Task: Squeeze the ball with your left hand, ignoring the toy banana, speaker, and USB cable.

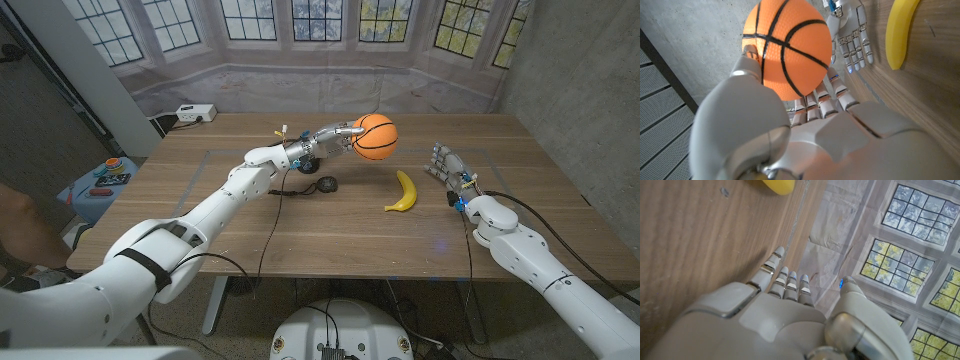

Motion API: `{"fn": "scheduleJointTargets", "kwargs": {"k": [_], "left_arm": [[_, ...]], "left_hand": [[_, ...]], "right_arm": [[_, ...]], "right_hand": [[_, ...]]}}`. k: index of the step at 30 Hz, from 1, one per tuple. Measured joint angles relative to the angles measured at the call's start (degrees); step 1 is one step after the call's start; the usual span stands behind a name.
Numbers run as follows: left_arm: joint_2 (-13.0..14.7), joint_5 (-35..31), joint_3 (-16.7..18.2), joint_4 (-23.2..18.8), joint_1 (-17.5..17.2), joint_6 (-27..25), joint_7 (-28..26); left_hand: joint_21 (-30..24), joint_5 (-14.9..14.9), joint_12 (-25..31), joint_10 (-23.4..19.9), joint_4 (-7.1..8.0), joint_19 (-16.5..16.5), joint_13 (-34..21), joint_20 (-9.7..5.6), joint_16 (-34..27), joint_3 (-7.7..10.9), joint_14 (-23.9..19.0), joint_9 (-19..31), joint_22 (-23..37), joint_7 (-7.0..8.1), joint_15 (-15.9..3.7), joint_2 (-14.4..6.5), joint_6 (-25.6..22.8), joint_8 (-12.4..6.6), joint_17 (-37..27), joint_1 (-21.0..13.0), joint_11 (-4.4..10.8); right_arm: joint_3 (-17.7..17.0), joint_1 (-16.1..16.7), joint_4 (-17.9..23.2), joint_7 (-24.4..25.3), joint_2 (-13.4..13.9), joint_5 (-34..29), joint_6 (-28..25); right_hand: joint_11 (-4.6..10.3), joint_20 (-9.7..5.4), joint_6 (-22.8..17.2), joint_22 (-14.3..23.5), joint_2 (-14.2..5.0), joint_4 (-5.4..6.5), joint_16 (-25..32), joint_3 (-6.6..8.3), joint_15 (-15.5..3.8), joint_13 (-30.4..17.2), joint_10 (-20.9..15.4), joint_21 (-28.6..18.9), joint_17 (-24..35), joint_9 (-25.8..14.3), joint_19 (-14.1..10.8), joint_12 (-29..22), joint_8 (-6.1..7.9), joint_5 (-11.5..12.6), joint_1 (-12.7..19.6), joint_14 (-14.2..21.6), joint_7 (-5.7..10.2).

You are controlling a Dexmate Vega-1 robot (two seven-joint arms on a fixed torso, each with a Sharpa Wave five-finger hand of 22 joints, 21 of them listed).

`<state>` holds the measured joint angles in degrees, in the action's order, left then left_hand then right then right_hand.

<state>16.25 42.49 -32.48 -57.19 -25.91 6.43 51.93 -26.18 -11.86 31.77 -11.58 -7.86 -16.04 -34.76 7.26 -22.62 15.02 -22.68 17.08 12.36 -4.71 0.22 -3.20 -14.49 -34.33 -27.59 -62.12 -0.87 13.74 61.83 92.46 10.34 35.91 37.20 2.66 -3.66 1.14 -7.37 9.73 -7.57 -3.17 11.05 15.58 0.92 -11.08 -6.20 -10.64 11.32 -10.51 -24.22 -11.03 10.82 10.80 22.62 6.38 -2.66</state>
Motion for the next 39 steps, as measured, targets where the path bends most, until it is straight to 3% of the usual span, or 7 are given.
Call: {"fn": "scheduleJointTargets", "kwargs": {"k": [8, 9, 17, 27, 39], "left_arm": [[0.2, 0.9, 0.2, -1.4, -1.4, -0.9, -0.5], [0.3, 1.1, 0.3, -1.7, -1.7, -1.1, -0.6], [0.7, 2.2, 0.9, -2.8, -3.2, -2.1, -1.4], [0.8, 3.7, 1.5, -3.1, -4.3, -3.2, -2.0], [-0.4, 5.0, 2.0, -0.5, -3.9, -4.4, -0.5]], "left_hand": [[0.0, -0.3, -1.5, 2.1, 0.15, 1.2, 0.8, 0.42, 1.1, 0.15, 1.6, -0.8, -0.1, -0.12, 1.22, -0.6, 2.9, 2.09, 0.4, 0.1, -1.28], [0.0, -0.3, -1.8, 2.1, 0.15, 1.3, 0.8, 0.52, 1.4, 0.15, 1.6, -0.9, -0.1, -0.11, 1.22, -1.6, 3.0, 2.18, 0.5, -0.9, -1.27], [0.0, -0.3, -2.6, 3.1, 0.26, 1.6, 1.3, 0.82, 2.0, 0.03, 2.5, -1.4, -0.1, 0.00, 1.44, -2.2, 4.1, 3.10, 0.8, -0.5, -1.61], [0.0, -0.3, -3.0, 3.4, 0.38, 1.6, 1.8, 0.82, 2.4, -0.10, 2.6, -1.8, -0.1, 0.00, 1.53, -1.6, 4.3, 3.83, 1.2, 0.3, -1.99], [0.0, -0.3, -4.1, 4.3, 0.37, 2.7, 2.4, 1.43, 3.3, -0.10, 3.4, -2.2, -0.1, -0.53, 2.36, -1.5, 5.4, 4.95, 1.6, 1.5, -2.85]], "right_arm": [[-0.1, 0.3, 0.5, 0.0, 0.4, 0.1, -0.5], [-0.1, 0.3, 0.5, -0.1, 0.4, 0.1, -0.7], [0.5, -0.7, 0.1, -0.8, 0.5, 0.2, -1.3], [1.2, -1.9, -1.1, -1.6, 0.4, 0.3, -2.0], [1.5, -2.4, -1.3, -1.7, 0.5, 0.5, -2.9]], "right_hand": [[0.00, 0.00, 0.0, 0.0, 0.00, 0.00, 0.0, 0.00, 0.00, 0.0, 0.0, 0.0, 0.0, 0.0, 0.0, 0.0, 0.00, 0.0, 0.0, 0.0, 0.00], [0.00, 0.00, 0.0, 0.0, 0.00, 0.00, 0.0, 0.00, 0.00, 0.0, 0.0, 0.0, 0.0, 0.0, 0.0, 0.0, 0.00, 0.0, 0.0, 0.0, 0.00], [0.00, 0.00, 0.0, 0.0, 0.00, -0.15, 0.0, 0.15, 0.00, 0.0, 0.0, 0.0, 0.0, 0.0, 0.0, 0.0, 0.00, 0.0, 0.0, 0.0, 0.00], [0.00, 0.00, 0.0, 0.0, 0.00, -0.16, 0.0, 0.16, 0.00, 0.0, 0.0, 0.0, 0.0, 0.0, 0.0, 0.0, 0.00, 0.0, 0.0, 0.0, 0.00], [0.00, 0.03, 0.0, 0.0, -0.22, -0.15, 0.0, 0.15, 0.00, 0.0, 0.0, 0.0, 0.0, 0.0, 0.0, 0.0, 0.00, 0.0, -0.2, 0.0, 0.00]]}}
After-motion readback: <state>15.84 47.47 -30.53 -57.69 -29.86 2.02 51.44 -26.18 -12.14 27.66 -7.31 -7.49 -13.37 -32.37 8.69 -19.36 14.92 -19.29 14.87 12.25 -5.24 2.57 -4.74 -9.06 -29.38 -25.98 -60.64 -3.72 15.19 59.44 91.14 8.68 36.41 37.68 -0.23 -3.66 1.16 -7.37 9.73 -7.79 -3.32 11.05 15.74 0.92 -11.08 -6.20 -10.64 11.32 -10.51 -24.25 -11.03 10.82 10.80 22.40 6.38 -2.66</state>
